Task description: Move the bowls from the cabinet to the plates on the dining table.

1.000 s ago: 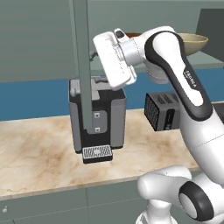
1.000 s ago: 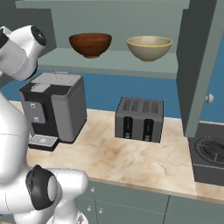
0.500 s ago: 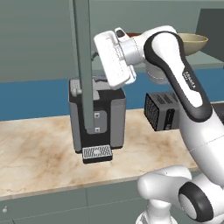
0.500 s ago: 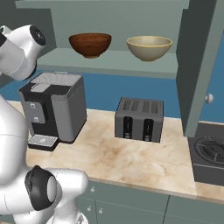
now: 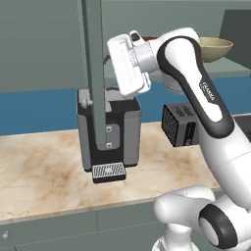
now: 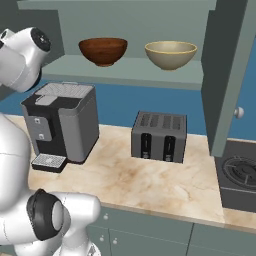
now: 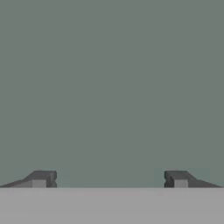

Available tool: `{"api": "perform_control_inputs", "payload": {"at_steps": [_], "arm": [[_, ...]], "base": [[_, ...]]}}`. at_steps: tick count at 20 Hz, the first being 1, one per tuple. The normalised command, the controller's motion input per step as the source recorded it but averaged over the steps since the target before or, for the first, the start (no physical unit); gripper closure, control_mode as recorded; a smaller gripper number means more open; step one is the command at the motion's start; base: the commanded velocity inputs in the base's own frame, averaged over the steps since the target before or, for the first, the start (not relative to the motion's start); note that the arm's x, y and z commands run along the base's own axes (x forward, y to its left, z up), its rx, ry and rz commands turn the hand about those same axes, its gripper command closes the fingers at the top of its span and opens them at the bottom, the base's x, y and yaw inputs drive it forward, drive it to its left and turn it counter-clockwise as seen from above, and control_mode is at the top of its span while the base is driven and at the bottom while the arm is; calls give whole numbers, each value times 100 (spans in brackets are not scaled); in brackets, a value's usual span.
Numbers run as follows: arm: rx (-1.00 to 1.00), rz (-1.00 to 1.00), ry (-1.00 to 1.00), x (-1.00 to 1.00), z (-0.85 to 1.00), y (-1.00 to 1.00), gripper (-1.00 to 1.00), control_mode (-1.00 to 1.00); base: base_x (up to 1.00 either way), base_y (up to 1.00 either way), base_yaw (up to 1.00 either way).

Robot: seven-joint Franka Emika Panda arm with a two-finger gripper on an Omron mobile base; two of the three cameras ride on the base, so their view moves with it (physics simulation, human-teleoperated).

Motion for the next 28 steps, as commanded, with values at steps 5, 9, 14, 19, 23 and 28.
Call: {"api": "perform_control_inputs", "payload": {"at_steps": [5, 9, 14, 19, 23, 28], "arm": [[-9, -28, 4, 10, 0, -11, -100, -100], [-6, -29, 7, 1, 0, -25, -100, -100], [-5, -27, 9, 0, 0, -32, -100, -100], [-4, -24, 3, 0, 0, -36, -100, -100], [-4, -20, 1, 3, 0, -38, -100, -100], [-4, -19, 1, 8, 0, -41, -100, -100]], "base": [[0, 0, 0], [0, 0, 0], [0, 0, 0], [0, 0, 0], [0, 0, 0], [0, 0, 0]]}}
